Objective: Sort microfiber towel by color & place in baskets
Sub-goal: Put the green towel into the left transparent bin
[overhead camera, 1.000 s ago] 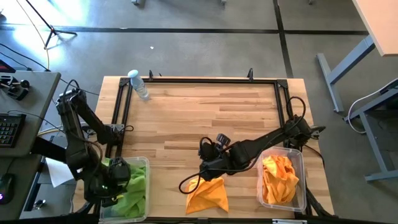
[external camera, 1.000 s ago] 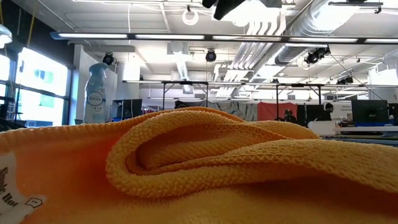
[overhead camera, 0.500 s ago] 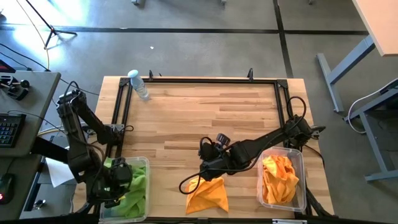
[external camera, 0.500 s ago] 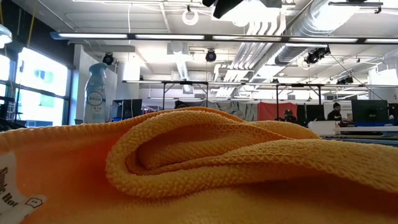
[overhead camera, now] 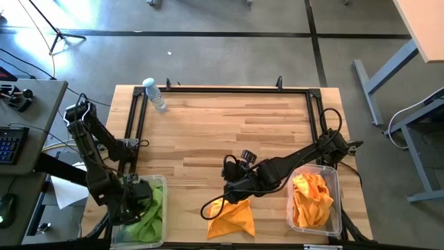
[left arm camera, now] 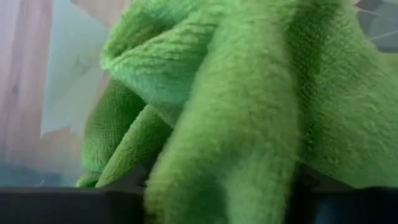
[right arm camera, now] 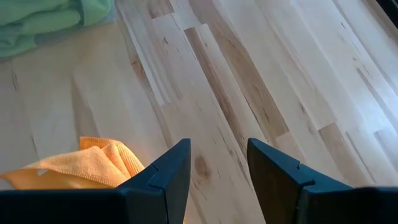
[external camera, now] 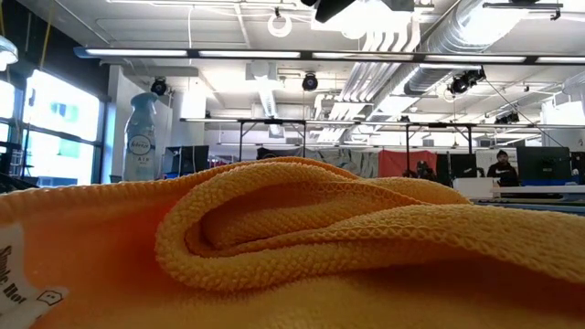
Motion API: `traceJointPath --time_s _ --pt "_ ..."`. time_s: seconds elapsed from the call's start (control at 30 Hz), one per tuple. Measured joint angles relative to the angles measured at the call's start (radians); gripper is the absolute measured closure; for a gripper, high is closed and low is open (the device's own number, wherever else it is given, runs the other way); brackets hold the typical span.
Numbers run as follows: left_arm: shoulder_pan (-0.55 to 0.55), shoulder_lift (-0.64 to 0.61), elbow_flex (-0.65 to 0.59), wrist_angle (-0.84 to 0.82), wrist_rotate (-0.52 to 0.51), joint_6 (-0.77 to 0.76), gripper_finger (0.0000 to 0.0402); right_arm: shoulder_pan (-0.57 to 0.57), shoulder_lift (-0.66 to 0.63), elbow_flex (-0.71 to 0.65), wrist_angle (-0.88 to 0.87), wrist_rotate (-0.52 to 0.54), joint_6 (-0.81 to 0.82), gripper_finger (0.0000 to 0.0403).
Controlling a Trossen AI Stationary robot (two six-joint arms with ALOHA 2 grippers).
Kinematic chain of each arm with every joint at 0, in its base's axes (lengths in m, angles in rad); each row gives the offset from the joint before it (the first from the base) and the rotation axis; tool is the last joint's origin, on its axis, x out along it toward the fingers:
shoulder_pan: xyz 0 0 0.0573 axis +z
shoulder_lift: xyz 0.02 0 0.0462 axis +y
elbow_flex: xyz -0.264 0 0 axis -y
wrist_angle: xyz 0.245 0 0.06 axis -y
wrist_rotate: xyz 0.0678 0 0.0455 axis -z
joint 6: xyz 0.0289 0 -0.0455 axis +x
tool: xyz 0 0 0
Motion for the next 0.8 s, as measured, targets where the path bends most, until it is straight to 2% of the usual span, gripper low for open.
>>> traceJointPath --time_s 0.07,0.17,0.23,0.3,0.6,0.8 --pt "0.000 0.004 -0.012 0.023 0.006 0.001 0.0207 0.002 0.000 0.000 0.000 0.000 -0.016 0.0249" --pt "0.008 0.003 -0.005 0.026 0.078 -0.027 0.0177 0.004 -0.001 0.000 -0.002 0.000 -0.034 0.0249" --pt "0.021 -0.005 0.013 0.027 0.152 -0.033 0.0170 0.006 -0.001 0.000 -0.011 0.000 -0.042 0.0249" --pt "0.023 -0.014 0.054 0.028 0.167 -0.035 0.0168 0.006 -0.001 0.000 -0.015 -0.001 -0.048 0.0249" --pt "0.022 -0.020 0.314 -0.052 0.033 -0.023 0.0167 0.006 -0.001 0.000 -0.033 0.000 -0.062 0.0249" --pt "0.022 -0.014 0.360 -0.077 -0.028 -0.012 0.0167 0.006 -0.001 0.000 -0.035 0.006 -0.062 0.0249"
